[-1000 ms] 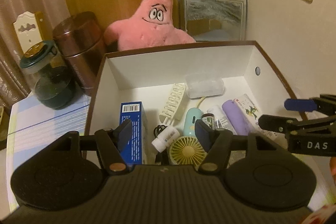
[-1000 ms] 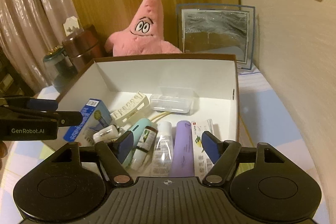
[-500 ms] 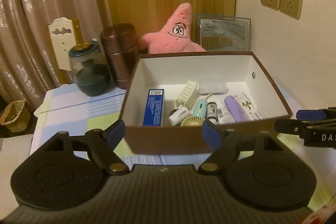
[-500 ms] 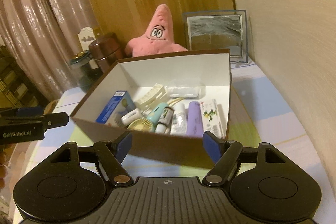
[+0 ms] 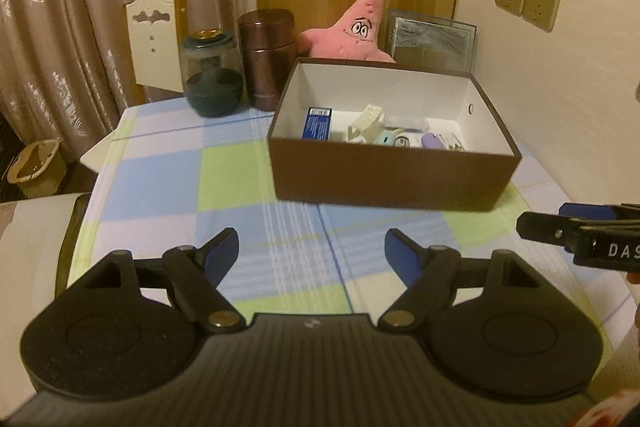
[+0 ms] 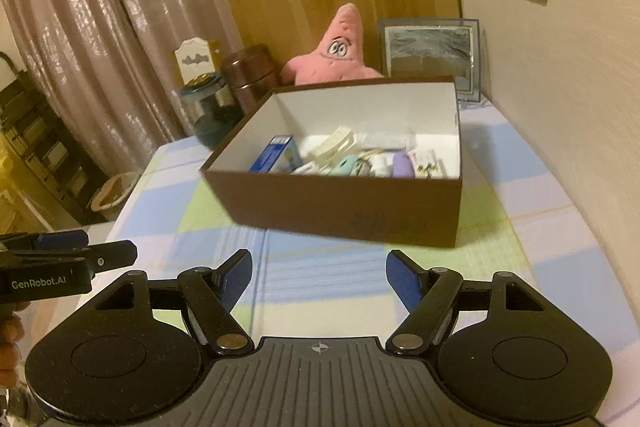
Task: Organize rigid objects
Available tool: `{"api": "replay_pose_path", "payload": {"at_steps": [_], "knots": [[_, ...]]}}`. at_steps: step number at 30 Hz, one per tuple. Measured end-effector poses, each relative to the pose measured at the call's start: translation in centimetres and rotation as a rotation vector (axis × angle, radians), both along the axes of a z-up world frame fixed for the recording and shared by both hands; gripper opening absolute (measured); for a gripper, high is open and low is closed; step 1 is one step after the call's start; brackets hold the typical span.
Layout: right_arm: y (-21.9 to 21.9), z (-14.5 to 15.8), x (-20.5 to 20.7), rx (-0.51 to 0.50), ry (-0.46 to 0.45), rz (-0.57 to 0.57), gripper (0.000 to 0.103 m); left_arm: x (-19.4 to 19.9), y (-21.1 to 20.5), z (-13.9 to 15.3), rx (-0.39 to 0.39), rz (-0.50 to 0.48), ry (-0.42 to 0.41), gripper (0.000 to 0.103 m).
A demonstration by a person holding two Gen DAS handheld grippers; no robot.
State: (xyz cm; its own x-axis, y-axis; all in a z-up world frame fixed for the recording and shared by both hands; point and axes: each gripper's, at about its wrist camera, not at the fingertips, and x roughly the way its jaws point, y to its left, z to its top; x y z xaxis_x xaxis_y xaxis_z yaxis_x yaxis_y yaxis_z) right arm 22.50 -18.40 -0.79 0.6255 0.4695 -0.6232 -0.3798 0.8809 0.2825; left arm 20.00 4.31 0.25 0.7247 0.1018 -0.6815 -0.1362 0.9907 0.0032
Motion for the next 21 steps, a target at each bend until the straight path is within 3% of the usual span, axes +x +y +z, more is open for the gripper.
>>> {"api": "replay_pose_path", "payload": {"at_steps": [10, 21], "knots": [[1.8, 0.4, -8.3, -0.032, 0.028, 0.008, 0.074, -9.3, 0.9, 0.5, -0.014, -0.005, 0.018, 0.079], [2.8, 0.5, -16.0, -0.044, 0.041, 0.027, 0.074, -16.4, 1.0, 0.3, -0.035, -0.018, 0.036, 0.079]]}}
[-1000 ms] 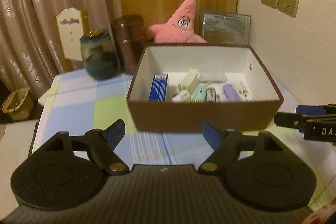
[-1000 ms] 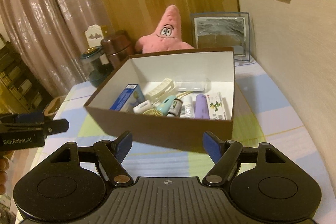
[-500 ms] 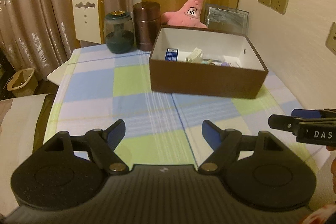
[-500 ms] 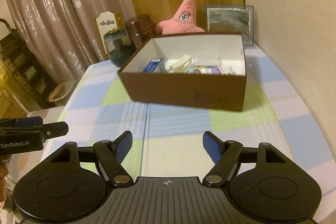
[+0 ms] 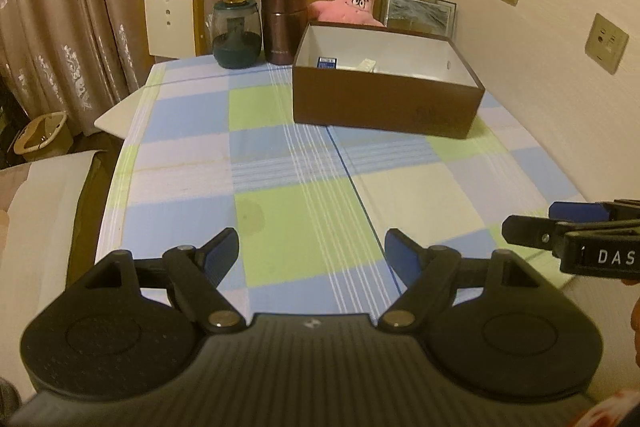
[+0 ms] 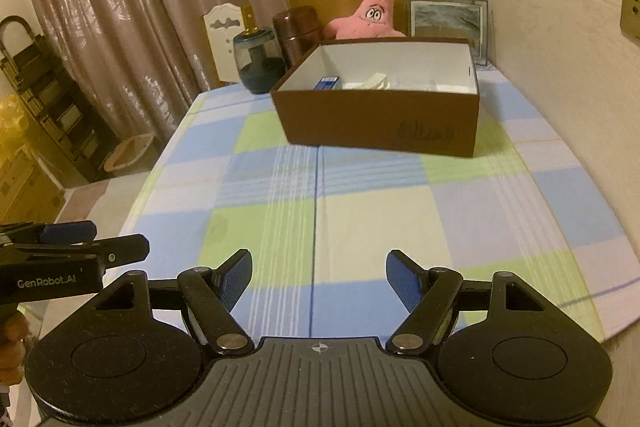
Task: Organize rigid objects
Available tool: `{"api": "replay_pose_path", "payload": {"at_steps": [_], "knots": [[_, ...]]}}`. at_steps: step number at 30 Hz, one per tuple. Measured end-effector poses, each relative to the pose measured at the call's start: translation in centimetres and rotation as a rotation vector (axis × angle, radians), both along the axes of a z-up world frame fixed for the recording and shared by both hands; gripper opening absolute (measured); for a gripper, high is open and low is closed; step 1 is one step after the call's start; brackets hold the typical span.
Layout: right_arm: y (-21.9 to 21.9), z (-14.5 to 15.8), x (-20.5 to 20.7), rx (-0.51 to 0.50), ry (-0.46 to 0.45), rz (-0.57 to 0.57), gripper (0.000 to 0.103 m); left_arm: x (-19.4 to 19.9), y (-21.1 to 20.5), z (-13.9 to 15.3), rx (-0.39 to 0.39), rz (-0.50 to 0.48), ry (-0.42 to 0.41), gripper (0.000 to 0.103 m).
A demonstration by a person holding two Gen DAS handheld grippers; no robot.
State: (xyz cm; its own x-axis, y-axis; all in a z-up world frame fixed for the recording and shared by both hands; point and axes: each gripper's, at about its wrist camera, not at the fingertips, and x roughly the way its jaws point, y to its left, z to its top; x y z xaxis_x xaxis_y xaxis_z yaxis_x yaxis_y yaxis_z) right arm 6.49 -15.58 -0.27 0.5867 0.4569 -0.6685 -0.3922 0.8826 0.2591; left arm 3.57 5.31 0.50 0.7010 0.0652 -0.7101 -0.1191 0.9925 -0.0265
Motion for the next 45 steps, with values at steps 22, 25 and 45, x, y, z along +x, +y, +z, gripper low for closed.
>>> {"api": "replay_pose_path", "payload": {"at_steps": [22, 25, 45], "knots": [[0.5, -0.9, -2.7, -0.028, 0.036, 0.065, 0.074, -4.0, -1.2, -0.5, -0.002, 0.031, 0.024, 0.079], [0.6, -0.9, -2.7, -0.030, 0.040, 0.068, 0.074, -3.9, -1.3, -0.6, -0.005, 0.034, 0.029, 0.079], [0.5, -1.2, -2.4, -0.037, 0.050, 0.070, 0.074, -3.3, -1.3, -0.8, -0.007, 0.033, 0.032, 0.079]]}}
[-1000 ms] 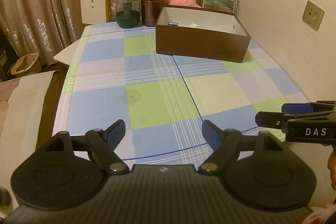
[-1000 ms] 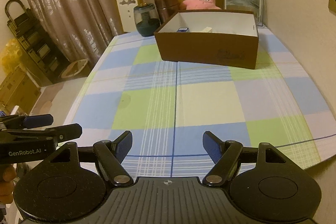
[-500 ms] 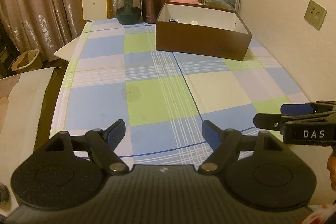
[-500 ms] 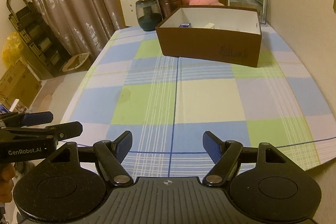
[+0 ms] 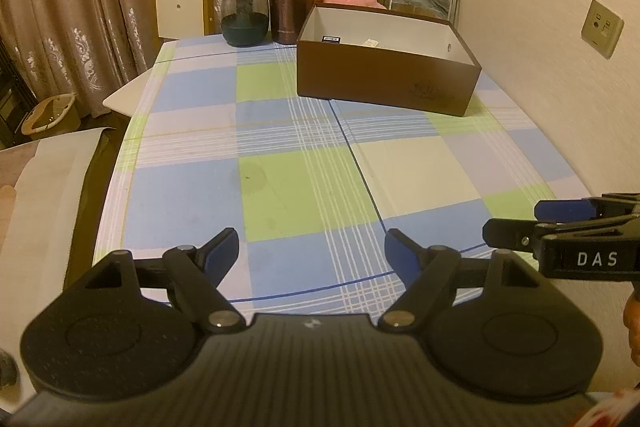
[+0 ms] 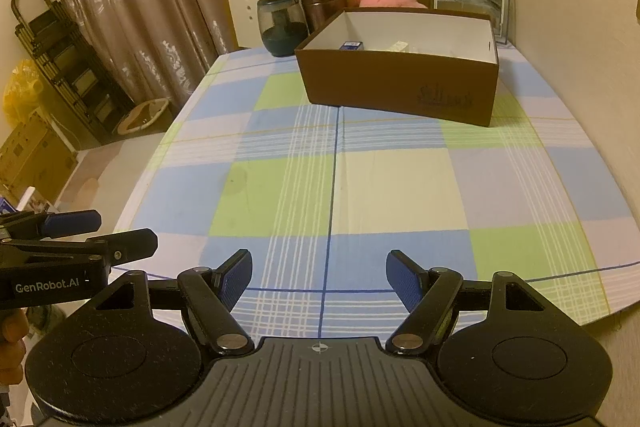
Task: Organize rigid objects
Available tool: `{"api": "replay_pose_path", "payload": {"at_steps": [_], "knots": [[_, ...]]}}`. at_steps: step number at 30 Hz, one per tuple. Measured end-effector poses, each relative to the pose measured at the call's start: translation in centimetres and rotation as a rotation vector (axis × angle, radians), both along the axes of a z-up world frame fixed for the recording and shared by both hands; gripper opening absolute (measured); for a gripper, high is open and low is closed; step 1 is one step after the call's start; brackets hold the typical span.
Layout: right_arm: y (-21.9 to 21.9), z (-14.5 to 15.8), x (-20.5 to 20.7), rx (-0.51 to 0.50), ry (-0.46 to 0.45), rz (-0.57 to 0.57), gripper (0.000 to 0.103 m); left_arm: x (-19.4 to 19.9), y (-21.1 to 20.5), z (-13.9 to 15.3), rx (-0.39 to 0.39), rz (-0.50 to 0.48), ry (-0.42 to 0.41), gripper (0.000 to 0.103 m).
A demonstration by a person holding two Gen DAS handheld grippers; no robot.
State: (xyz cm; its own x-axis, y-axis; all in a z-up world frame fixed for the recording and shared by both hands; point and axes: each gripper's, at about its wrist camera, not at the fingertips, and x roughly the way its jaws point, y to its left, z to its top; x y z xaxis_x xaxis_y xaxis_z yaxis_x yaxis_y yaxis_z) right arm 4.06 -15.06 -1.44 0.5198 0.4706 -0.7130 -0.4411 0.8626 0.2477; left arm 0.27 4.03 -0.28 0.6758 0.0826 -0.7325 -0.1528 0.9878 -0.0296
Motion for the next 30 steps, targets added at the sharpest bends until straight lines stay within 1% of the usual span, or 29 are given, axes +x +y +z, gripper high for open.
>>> {"api": "replay_pose_path", "payload": {"at_steps": [30], "knots": [[0.22, 0.12, 0.26, -0.005, 0.000, 0.004, 0.074, 0.39, 0.19, 0.15, -0.002, -0.008, -0.002, 0.079]]}}
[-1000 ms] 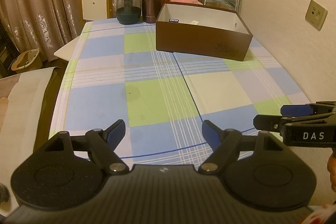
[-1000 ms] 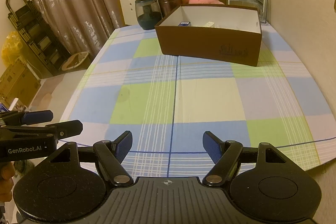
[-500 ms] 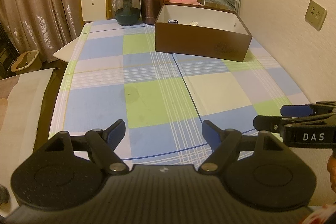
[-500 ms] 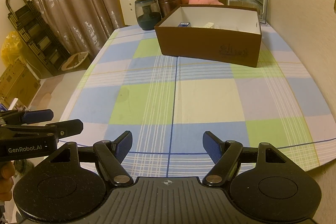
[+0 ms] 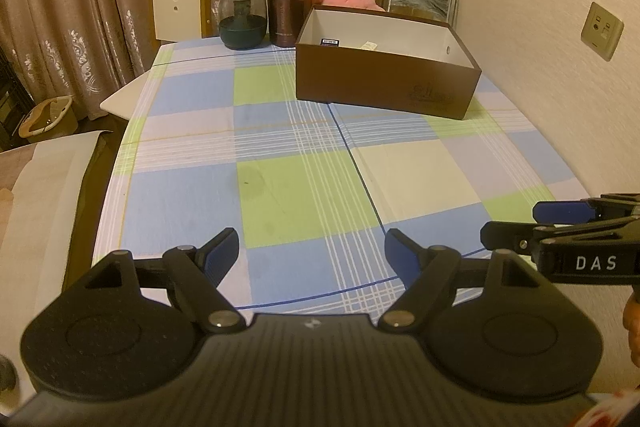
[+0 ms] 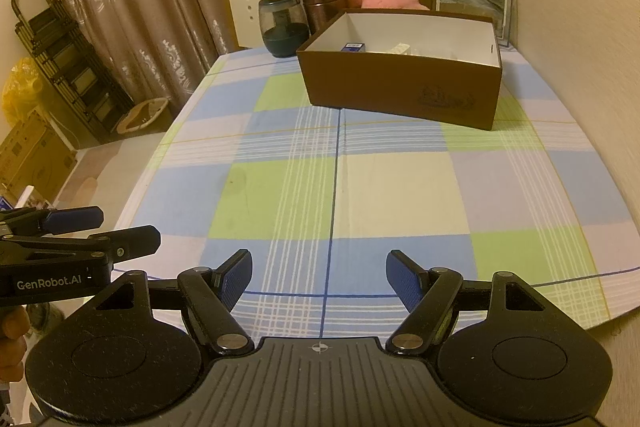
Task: Organize rigid objects
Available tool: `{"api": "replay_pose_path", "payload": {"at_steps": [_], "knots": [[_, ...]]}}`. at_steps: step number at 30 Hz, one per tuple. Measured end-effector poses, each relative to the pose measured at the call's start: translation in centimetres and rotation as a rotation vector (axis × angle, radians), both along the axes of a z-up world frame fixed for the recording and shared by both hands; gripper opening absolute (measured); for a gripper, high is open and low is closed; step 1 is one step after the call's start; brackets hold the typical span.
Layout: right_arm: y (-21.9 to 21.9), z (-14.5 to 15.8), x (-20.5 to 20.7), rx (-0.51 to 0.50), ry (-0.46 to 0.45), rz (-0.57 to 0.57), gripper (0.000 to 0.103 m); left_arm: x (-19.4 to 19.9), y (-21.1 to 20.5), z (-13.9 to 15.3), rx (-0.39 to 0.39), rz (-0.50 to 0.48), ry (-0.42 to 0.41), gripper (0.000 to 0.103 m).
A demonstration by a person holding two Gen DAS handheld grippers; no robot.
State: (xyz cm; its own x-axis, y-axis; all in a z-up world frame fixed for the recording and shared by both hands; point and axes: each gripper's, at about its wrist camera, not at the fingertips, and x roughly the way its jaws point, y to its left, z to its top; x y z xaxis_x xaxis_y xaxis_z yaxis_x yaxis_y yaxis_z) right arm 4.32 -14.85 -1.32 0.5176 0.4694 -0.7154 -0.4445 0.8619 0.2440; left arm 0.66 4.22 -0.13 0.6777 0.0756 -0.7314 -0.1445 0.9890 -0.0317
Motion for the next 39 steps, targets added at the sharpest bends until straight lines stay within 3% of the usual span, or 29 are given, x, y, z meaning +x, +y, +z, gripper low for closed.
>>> {"api": "replay_pose_path", "payload": {"at_steps": [39], "knots": [[0.75, 0.04, -0.02, -0.008, -0.003, 0.004, 0.074, 0.13, 0.35, 0.12, -0.002, -0.001, -0.003, 0.079]]}}
